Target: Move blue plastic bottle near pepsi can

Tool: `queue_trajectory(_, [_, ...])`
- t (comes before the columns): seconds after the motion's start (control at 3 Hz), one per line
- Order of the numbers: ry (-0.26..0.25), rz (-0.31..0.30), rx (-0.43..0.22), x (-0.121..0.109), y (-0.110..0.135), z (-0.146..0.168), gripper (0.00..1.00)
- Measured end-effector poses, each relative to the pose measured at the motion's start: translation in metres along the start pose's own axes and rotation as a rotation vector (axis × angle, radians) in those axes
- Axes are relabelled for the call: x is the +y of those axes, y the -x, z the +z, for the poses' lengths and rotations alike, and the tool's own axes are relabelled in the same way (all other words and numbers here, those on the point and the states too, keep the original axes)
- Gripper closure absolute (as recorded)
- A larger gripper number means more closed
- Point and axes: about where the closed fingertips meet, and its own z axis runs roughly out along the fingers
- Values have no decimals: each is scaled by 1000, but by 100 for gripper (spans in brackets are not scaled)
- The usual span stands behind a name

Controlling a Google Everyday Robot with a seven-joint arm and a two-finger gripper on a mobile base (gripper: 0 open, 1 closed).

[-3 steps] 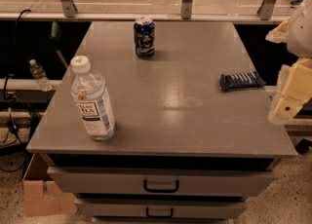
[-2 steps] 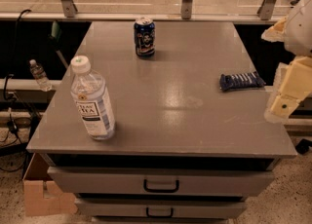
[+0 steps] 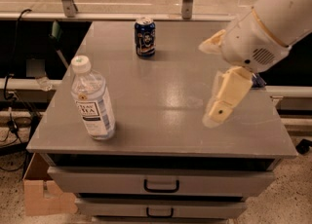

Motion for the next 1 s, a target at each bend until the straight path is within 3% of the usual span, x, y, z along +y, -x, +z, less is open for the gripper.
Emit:
queue_trajectory(0.33, [81,-44,-134,11,49,39,0])
queue_trajectory(1.0, [181,-83,-369,31,117,82,0])
